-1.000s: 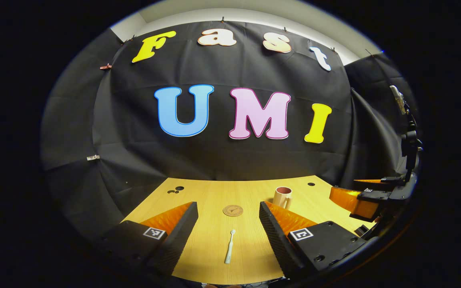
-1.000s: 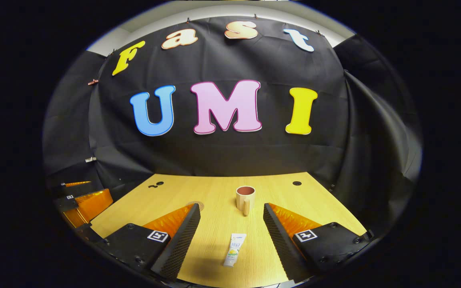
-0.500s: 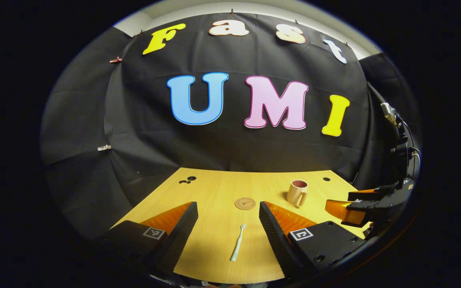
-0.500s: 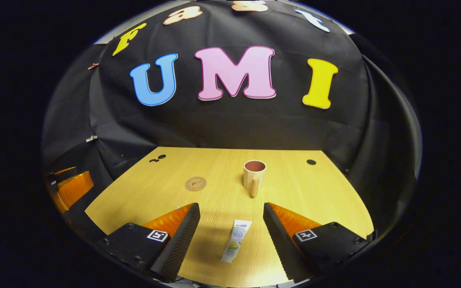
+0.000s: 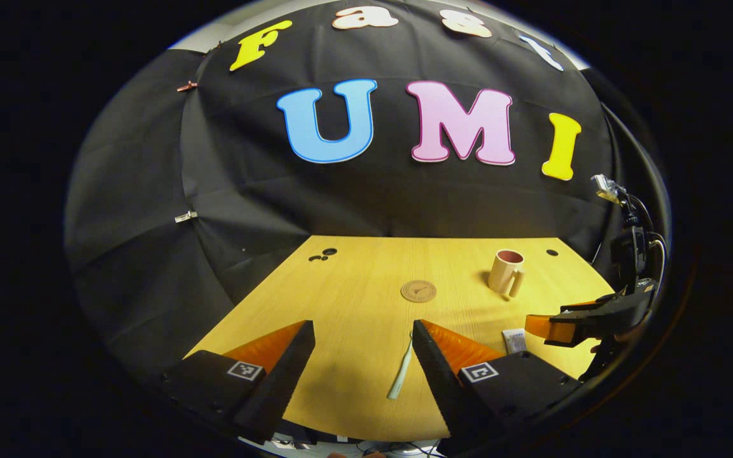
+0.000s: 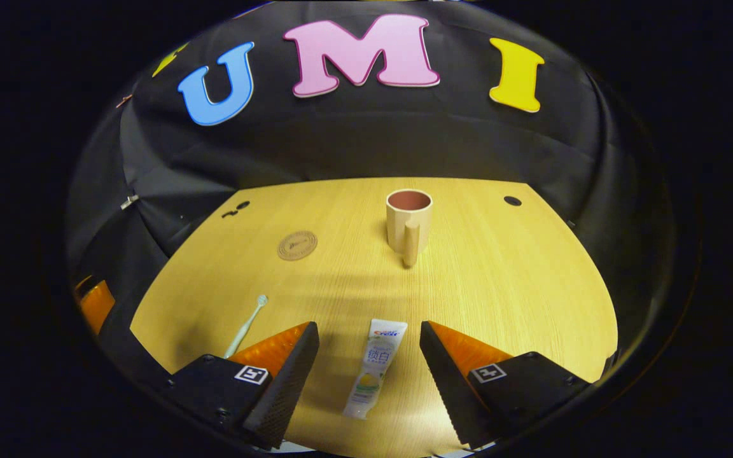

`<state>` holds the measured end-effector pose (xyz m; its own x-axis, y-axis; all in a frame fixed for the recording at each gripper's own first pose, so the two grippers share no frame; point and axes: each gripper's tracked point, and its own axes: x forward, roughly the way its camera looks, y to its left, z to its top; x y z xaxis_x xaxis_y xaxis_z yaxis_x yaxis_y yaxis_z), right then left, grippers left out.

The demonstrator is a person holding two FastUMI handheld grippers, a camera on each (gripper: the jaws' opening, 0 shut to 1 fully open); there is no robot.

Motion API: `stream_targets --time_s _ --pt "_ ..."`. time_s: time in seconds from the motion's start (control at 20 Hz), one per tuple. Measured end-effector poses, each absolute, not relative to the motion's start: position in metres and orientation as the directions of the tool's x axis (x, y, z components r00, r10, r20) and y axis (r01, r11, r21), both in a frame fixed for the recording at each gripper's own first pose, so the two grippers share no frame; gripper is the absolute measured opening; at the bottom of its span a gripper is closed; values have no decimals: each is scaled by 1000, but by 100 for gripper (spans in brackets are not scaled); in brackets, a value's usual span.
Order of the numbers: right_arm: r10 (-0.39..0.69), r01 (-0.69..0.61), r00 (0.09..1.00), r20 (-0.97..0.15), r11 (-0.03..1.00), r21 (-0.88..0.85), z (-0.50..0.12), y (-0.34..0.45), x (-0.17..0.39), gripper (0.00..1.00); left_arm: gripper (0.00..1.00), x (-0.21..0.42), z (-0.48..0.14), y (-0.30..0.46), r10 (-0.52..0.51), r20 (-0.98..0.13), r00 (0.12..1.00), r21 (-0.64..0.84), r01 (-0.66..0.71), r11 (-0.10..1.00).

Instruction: Put the toothbrush and toothpaste on the desktop into the cup, then pick up the cup and place it on the coaster on the desktop.

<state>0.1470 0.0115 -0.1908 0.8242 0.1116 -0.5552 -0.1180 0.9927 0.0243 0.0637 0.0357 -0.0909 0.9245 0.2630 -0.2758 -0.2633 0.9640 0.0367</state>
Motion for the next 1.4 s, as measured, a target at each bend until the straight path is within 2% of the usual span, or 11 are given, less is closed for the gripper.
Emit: stream_targets --time_s 0.25,0.55,1.05,1.1,1.25,1.4 --pt "77 -101 756 -650 995 0 -236 5 156 98 98 64 -105 33 269 -329 905 31 -274 961" --pt "21 -65 663 -748 997 -30 -278 0 149 98 96 65 -103 42 288 -333 898 55 -287 956" --pt "-2 -44 625 -780 998 -37 -294 2 145 98 96 51 -113 43 281 -349 894 52 -281 958" --pt "-3 -41 620 -784 998 -37 -295 3 147 95 96 50 -114 41 275 -351 895 48 -276 960" --pt "-5 -34 610 -793 999 -32 -294 4 149 78 96 49 -116 37 251 -352 902 29 -257 966" --pt "-16 -21 572 -820 999 -35 -294 8 146 54 96 49 -121 38 244 -360 900 25 -253 967"
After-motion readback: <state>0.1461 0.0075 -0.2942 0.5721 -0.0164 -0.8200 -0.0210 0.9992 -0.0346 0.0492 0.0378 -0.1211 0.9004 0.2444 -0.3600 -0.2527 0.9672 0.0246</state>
